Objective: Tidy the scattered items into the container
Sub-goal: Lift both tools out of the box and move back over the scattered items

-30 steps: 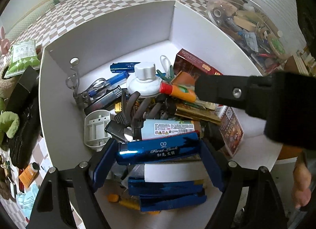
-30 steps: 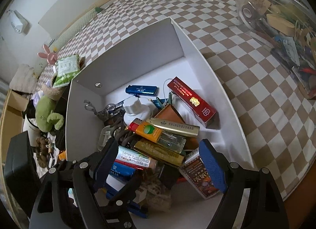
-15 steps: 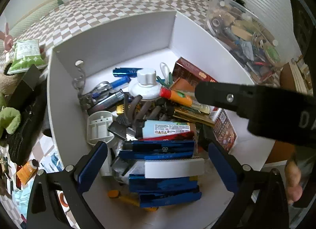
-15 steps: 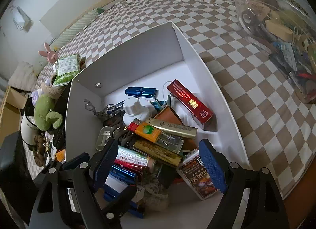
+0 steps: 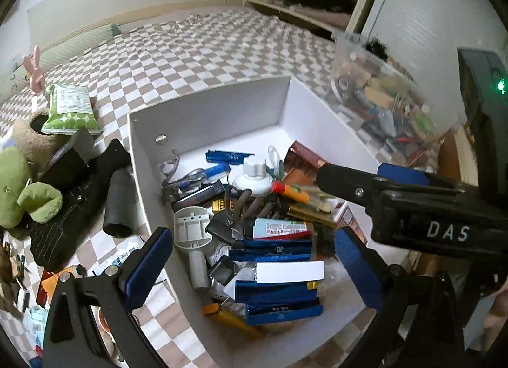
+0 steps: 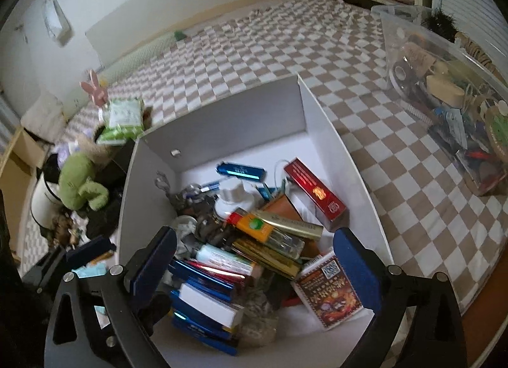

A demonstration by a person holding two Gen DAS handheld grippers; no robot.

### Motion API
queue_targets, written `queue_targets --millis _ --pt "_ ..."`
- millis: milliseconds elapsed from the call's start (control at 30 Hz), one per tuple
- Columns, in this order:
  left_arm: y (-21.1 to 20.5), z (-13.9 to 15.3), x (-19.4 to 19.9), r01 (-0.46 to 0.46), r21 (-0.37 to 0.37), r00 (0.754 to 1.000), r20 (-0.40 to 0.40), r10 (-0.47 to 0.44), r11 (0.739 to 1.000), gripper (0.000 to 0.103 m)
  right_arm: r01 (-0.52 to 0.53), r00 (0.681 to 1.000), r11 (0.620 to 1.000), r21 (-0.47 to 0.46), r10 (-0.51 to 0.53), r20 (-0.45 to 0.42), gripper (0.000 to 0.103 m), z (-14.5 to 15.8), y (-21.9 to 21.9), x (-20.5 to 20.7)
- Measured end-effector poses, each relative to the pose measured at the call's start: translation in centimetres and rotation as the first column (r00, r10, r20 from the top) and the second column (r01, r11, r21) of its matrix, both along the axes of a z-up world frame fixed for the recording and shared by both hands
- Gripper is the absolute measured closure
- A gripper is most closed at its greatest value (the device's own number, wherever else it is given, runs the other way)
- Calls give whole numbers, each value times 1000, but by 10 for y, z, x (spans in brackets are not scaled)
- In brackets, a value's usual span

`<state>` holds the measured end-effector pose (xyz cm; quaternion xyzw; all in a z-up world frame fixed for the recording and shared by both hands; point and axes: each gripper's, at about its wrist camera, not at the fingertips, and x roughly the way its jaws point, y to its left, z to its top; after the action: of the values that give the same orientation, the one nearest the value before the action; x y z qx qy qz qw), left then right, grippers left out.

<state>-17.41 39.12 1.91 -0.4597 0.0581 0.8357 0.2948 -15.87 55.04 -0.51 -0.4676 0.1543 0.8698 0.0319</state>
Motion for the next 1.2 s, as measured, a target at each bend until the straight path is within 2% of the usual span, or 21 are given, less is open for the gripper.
queue_targets --millis 33,200,567,900,1200 --pt "-2 3 1 -7 4 1000 -12 7 1000 0 7 1000 1000 4 -7 -17 0 3 0 1" --pt "-14 15 6 -38 17 997 -69 39 999 0 13 997 999 29 -11 -73 0 14 -7 7" --pt "-50 26 4 -88 34 994 -61 90 996 0 5 991 998 66 4 -133 0 30 -23 17" --pt "-98 40 3 -182 17 978 -95 183 983 0 -67 989 996 63 75 -125 0 39 -55 14" --pt "-146 54 4 -264 45 958 -105 268 963 0 -150 982 987 52 155 -108 0 41 -90 7"
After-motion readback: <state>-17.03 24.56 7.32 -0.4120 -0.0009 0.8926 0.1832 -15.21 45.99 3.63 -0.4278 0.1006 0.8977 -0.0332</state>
